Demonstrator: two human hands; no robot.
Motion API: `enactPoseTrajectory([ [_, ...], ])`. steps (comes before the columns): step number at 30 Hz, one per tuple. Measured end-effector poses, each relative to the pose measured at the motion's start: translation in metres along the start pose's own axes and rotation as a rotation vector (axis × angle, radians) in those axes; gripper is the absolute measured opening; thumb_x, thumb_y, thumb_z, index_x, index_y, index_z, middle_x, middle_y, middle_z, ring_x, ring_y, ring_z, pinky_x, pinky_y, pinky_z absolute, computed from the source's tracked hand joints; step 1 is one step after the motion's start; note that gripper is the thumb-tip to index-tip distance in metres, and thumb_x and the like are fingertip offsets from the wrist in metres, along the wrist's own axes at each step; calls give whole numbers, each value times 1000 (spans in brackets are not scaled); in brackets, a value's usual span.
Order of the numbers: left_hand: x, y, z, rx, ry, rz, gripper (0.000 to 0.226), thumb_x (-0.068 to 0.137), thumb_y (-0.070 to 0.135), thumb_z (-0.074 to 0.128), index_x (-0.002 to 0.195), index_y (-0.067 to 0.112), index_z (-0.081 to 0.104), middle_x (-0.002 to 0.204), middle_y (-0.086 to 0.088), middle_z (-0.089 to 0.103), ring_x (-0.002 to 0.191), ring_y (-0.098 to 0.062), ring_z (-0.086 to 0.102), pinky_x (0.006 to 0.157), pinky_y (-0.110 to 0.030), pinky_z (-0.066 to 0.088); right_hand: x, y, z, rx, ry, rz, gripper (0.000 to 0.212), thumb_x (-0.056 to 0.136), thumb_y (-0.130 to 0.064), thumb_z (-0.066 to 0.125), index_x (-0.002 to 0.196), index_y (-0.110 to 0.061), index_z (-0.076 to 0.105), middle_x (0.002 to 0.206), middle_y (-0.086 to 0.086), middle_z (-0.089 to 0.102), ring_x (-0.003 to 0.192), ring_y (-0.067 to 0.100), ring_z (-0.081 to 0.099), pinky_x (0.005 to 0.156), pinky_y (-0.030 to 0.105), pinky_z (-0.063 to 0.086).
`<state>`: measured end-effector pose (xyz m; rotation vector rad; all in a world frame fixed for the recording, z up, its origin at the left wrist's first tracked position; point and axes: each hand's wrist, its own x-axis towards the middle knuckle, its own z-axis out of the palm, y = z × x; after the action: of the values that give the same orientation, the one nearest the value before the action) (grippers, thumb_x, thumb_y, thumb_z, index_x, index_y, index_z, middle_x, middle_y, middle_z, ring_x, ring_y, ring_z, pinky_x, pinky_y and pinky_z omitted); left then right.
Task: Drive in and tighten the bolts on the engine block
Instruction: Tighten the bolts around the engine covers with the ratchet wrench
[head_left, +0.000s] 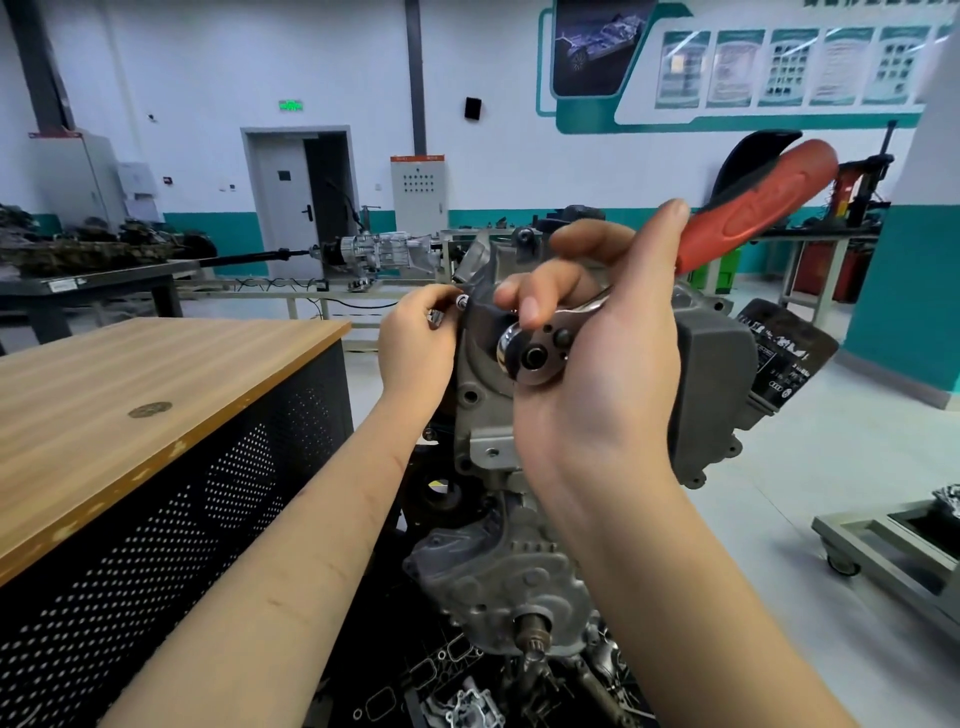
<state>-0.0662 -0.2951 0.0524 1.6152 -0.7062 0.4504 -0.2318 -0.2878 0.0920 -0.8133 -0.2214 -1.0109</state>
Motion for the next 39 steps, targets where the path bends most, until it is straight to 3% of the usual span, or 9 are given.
enactPoseTrajectory([
  [3, 0, 0, 0, 35, 25, 16, 18, 88, 8, 54, 91, -8, 60, 92, -27, 63, 90, -39, 59, 69, -33, 43, -3, -5, 3, 55, -16, -19, 49, 96, -46, 30, 65, -14, 50, 34, -3, 41, 41, 11, 51, 48, 13, 44],
  [6, -2, 4, -1, -14, 22, 10, 14, 89, 6, 54, 90, -6, 62, 93, -24, 64, 92, -38, 59, 77, -40, 46, -4, -11, 3, 83, -8, -34, 51, 97, -46, 29, 64, -14, 51, 34, -3, 42, 40, 11, 50, 48, 13, 44],
  [17, -8, -9, -1, -124, 27, -147, 11, 85, 8, 63, 90, 17, 61, 92, -1, 65, 87, -13, 58, 84, -32, 51, -5, -21, -2, 143, 45, -14, 52, 98, -44, 29, 61, -12, 49, 33, -1, 38, 36, 12, 47, 45, 14, 43],
  [19, -15, -12, -5, -130, 35, -180, 19, 85, 11, 63, 102, 14, 57, 92, 5, 60, 85, -9, 57, 81, -29, 52, -4, -20, -4, 150, 55, 4, 52, 99, -44, 29, 63, -12, 48, 33, -2, 39, 36, 11, 47, 46, 15, 44],
  [23, -39, -12, -18, 190, 87, 238, 62, 80, 22, 64, 134, 8, 39, 124, -7, 50, 112, -18, 47, 95, -30, 39, -1, -16, -7, 171, 66, 106, 51, 98, -46, 29, 64, -13, 49, 35, -2, 40, 40, 11, 49, 50, 18, 46],
  [26, -46, 0, -23, 238, 67, 403, 42, 78, 14, 54, 117, -1, 54, 111, -13, 58, 106, -28, 51, 93, -38, 40, 2, -8, -5, 242, 101, 198, 50, 98, -46, 29, 66, -13, 48, 36, -3, 40, 40, 11, 48, 59, 24, 44],
  [28, -46, 5, -28, 183, 60, 457, 15, 82, 7, 48, 86, -1, 60, 80, -8, 57, 78, -29, 52, 70, -37, 40, 3, -3, -6, 290, 136, 265, 48, 98, -45, 30, 68, -12, 48, 36, -3, 39, 39, 11, 49, 66, 27, 43],
  [34, -64, -13, -42, 69, -200, 282, 29, 77, 14, 43, 51, 23, 35, 47, 9, 34, 47, -11, 30, 51, -30, 22, 0, 3, -21, 329, 97, 400, 45, 99, -39, 30, 74, -9, 51, 47, 2, 57, 53, 16, 62, 72, 29, 45],
  [39, -77, -23, -46, -97, -223, 42, 38, 82, 26, 48, 47, 17, 35, 43, 11, 32, 45, -7, 28, 50, -25, 23, -11, 12, -40, -40, -64, 586, 41, 94, -44, 36, 104, -10, 57, 100, 9, 66, 96, 18, 62, 84, 30, 47],
])
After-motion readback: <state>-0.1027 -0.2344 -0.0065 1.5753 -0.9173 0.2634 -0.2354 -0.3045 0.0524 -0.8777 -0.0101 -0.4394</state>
